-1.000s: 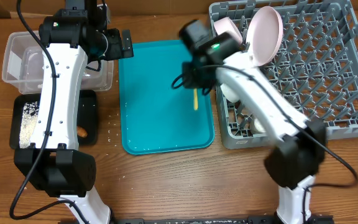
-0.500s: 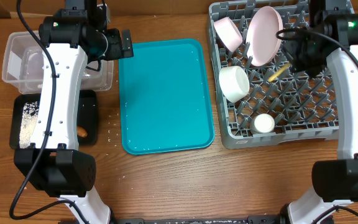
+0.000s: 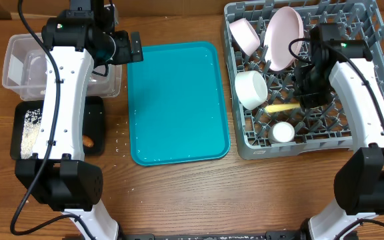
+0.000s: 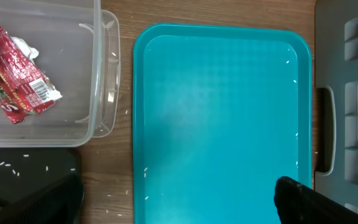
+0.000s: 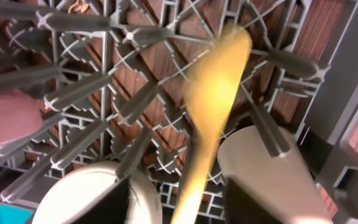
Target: Sort waste into correct bins and load items into the dishwasher
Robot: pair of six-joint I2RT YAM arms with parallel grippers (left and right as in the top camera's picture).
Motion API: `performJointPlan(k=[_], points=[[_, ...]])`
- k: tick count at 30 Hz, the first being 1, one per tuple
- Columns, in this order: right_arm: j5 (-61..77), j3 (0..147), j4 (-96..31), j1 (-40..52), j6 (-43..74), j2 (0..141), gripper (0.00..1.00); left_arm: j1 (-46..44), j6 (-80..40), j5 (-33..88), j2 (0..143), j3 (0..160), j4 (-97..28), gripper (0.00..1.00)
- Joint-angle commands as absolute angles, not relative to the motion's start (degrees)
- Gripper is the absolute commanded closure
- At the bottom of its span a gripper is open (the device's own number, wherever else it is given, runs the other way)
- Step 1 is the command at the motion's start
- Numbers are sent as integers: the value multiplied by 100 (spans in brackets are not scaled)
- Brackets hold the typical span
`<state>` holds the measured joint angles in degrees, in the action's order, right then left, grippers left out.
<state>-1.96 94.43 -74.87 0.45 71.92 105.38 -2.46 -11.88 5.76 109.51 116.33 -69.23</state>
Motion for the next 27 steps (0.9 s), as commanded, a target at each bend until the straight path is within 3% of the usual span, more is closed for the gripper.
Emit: performJointPlan(k=[1, 7, 14, 22, 27], points=[[-38, 9933, -7470, -12, 6777, 10464, 2, -189, -1201, 537, 10982, 11607, -6912, 0], [-75, 11133, -7937, 25, 5721, 10206, 0, -189, -1201, 537, 10982, 11607, -6912, 0], [375, 12379, -8694, 69, 3234, 9351, 0, -189, -1201, 537, 10982, 11607, -6912, 0], [416, 12492, -9072, 69, 3035, 8252, 0, -189, -1201, 537, 10982, 11607, -6912, 0], [-152, 12429, -9703, 58, 2060, 7804, 0, -189, -1201, 537, 10982, 11607, -6912, 0]])
